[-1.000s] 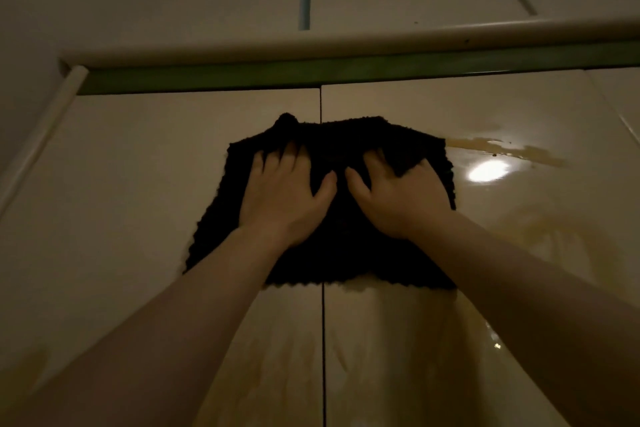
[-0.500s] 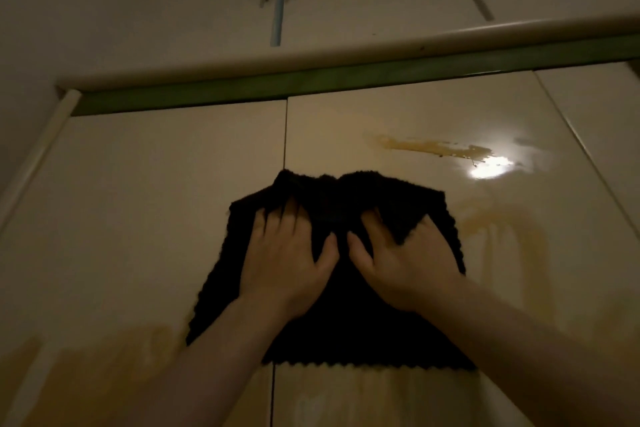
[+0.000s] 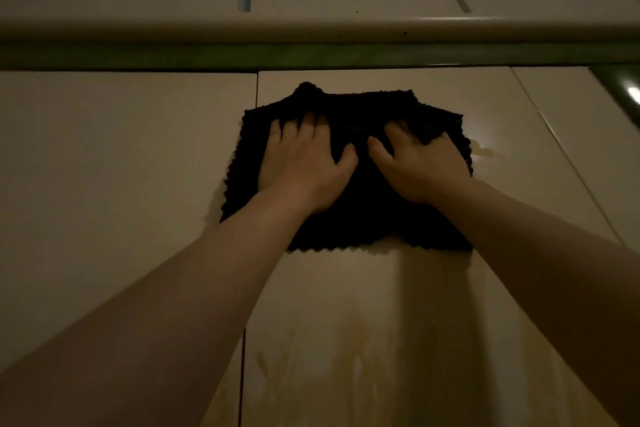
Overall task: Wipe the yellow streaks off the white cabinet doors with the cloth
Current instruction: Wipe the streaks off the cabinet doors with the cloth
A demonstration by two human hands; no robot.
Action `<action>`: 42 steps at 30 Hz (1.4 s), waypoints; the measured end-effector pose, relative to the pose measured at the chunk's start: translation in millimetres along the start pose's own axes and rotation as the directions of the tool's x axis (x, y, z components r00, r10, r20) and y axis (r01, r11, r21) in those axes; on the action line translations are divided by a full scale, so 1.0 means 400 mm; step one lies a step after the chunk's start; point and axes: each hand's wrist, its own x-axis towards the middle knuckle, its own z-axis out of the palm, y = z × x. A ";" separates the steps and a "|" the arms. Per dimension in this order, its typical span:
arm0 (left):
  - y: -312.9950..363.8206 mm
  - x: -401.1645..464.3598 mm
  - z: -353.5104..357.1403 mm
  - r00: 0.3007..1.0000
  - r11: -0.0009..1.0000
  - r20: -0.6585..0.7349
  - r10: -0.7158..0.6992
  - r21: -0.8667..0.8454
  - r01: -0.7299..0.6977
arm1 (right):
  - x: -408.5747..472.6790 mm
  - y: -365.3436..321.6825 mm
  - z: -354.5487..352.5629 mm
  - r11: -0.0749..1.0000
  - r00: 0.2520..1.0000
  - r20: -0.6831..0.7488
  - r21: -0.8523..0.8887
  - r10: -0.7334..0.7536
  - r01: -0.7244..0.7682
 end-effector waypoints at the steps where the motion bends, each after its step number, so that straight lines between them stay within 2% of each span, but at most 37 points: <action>1: 0.004 -0.013 -0.003 1.000 1.000 0.007 0.007 -0.011 -0.007 | -0.015 -0.003 0.000 1.000 1.000 -0.006 0.013 0.013 -0.013; 10: 0.098 -0.256 0.006 0.995 0.992 0.048 0.091 -0.095 -0.086 | -0.315 -0.024 -0.030 0.998 0.997 -0.042 -0.008 0.068 -0.069; 14: 0.116 -0.335 0.003 0.991 0.986 0.075 0.108 -0.136 -0.097 | -0.403 -0.025 -0.040 0.999 0.999 -0.023 -0.001 0.034 -0.034; 19: 0.128 -0.312 -0.002 0.989 0.992 0.105 0.102 -0.080 -0.094 | -0.372 0.000 -0.040 1.000 0.999 -0.049 0.017 0.011 -0.010; 24: 0.179 -0.153 0.013 0.996 1.000 0.090 0.023 -0.018 -0.022 | -0.213 0.096 -0.055 0.999 0.997 -0.059 -0.016 -0.049 0.049; 27: 0.196 -0.045 0.027 0.998 1.000 0.053 -0.015 0.008 0.015 | -0.100 0.154 -0.059 0.990 0.994 0.026 -0.090 -0.105 0.107; 31: 0.220 0.031 0.039 0.998 0.998 0.021 -0.063 0.030 0.062 | -0.011 0.220 -0.050 0.992 0.992 0.047 -0.047 -0.117 0.119; 33: 0.218 0.027 0.039 0.998 0.997 0.021 -0.066 0.038 0.066 | -0.014 0.224 -0.041 0.991 0.991 0.055 -0.038 -0.125 0.127; 37: 0.243 -0.020 0.037 0.997 0.997 0.019 -0.073 0.017 0.072 | -0.072 0.228 -0.043 0.993 0.993 -0.053 0.052 -0.105 0.108; 42: 0.319 -0.125 0.048 0.997 0.998 0.039 -0.066 0.027 0.065 | -0.204 0.256 -0.065 0.989 0.993 -0.071 0.104 -0.093 0.100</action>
